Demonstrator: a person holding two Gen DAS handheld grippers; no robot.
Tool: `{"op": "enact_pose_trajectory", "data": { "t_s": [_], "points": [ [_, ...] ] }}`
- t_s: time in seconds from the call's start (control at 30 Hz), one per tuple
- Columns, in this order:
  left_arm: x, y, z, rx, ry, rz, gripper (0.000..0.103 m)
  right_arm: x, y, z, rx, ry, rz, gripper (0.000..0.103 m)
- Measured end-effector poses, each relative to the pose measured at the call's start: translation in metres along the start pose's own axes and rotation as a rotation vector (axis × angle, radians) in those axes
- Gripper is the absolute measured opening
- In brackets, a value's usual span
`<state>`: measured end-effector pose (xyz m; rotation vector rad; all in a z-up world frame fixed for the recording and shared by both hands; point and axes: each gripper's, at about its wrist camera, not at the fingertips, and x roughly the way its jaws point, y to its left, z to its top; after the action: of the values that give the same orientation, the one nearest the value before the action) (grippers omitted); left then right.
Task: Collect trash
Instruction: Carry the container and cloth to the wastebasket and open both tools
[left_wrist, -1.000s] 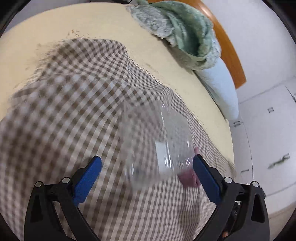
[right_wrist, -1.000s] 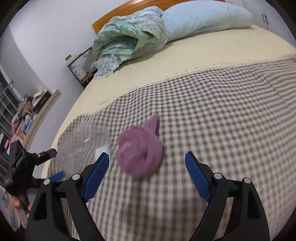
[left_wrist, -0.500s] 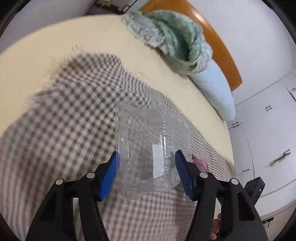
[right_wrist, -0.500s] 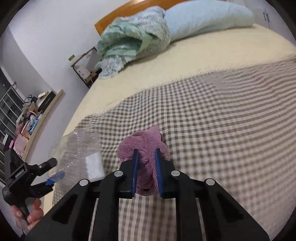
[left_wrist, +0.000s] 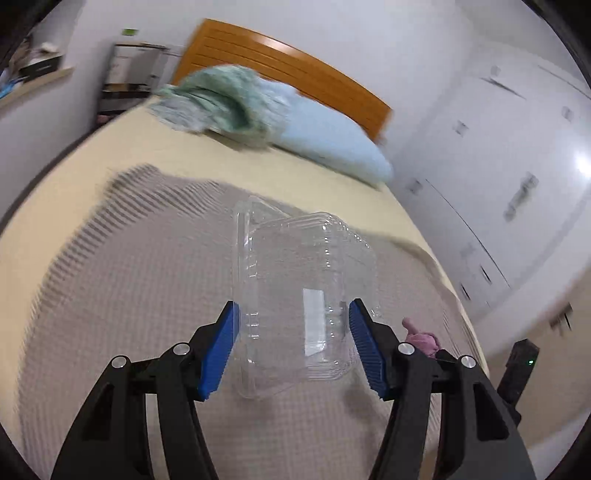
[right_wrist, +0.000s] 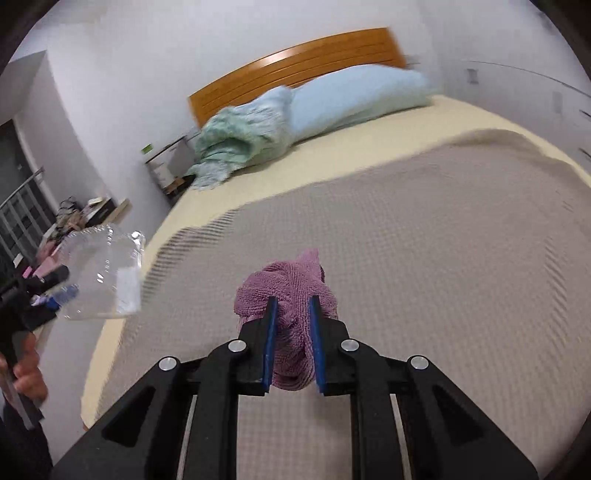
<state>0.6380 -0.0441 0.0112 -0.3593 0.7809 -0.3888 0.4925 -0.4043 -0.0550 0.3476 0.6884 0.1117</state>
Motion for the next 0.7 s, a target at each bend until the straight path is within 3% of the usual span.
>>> {"op": "enact_pose_trajectory", "data": {
  "t_s": [0.17,0.27,0.33,0.43,0.5,0.7],
  "points": [
    [-0.008,-0.092,-0.112,0.107,0.156,-0.106,0.059,-0.123,-0.099,-0.090,0.138,-0.028,-0.150,0.017],
    [0.000,-0.141,-0.178,0.215,0.225,-0.137,0.059,-0.177,-0.155,-0.154,0.231,-0.016,-0.240,0.017],
    [0.016,-0.170,-0.231,0.277,0.313,-0.173,0.059,-0.198,-0.189,-0.200,0.306,0.007,-0.294,0.017],
    [0.042,-0.196,-0.297,0.292,0.457,-0.229,0.059,-0.213,-0.231,-0.272,0.417,0.062,-0.364,0.017],
    [0.056,-0.213,-0.338,0.339,0.521,-0.218,0.059,-0.215,-0.256,-0.322,0.491,0.109,-0.387,0.017],
    [0.084,-0.219,-0.387,0.394,0.614,-0.117,0.059,-0.188,-0.299,-0.402,0.541,0.248,-0.416,0.017]
  ]
}}
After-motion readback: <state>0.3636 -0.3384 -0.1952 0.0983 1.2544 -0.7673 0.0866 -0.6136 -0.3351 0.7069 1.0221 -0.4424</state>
